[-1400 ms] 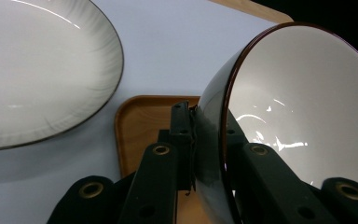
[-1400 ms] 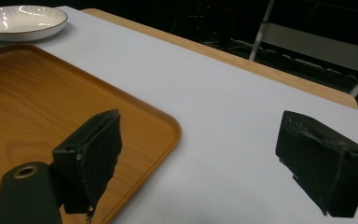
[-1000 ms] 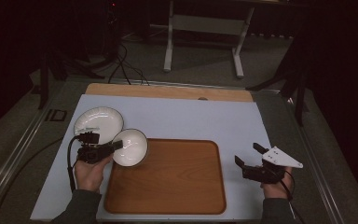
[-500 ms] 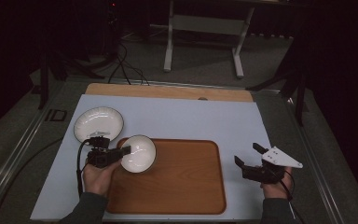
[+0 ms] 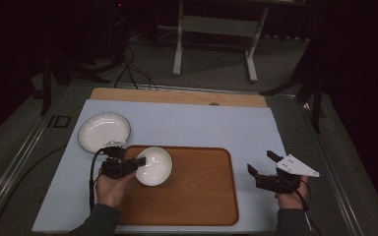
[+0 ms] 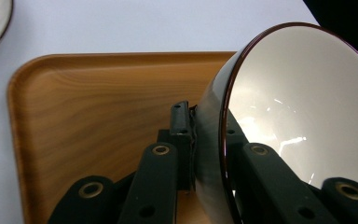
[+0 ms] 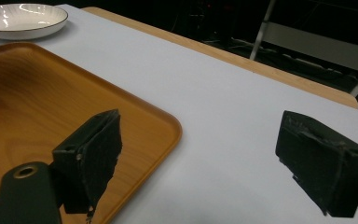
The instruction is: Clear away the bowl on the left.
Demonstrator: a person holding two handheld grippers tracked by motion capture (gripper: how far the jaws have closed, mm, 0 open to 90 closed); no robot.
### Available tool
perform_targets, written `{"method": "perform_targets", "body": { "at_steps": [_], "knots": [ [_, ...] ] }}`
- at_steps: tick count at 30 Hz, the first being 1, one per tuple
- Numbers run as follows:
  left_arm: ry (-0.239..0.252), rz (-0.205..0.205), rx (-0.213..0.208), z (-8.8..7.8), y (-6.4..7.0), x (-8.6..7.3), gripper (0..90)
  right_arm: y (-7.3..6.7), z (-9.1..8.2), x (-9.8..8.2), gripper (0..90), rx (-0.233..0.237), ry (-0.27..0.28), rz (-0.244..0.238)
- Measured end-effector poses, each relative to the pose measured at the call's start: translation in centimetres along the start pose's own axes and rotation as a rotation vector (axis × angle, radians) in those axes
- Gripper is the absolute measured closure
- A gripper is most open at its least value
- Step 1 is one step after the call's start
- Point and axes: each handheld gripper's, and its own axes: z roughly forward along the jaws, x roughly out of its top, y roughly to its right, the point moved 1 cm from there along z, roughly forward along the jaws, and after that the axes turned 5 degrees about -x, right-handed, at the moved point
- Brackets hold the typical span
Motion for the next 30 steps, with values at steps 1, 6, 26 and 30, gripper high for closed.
{"method": "perform_targets", "body": {
  "at_steps": [1,6,26,30],
  "knots": [
    [-0.002,0.003,-0.001,0.1,0.1,0.0,82.7,0.0,0.0,0.0,14.0,0.000,-0.001,0.000],
    [-0.012,0.008,-0.004,0.6,0.4,-0.2,82.7,0.0,0.0,0.0,14.0,0.002,-0.001,0.000],
    [-0.045,0.027,-0.001,2.2,1.4,-0.6,82.7,0.0,0.0,0.0,14.0,0.001,-0.002,-0.002],
    [-0.051,0.028,0.003,2.5,1.5,-0.8,82.7,0.0,0.0,0.0,14.0,0.001,-0.002,-0.002]
  ]
}}
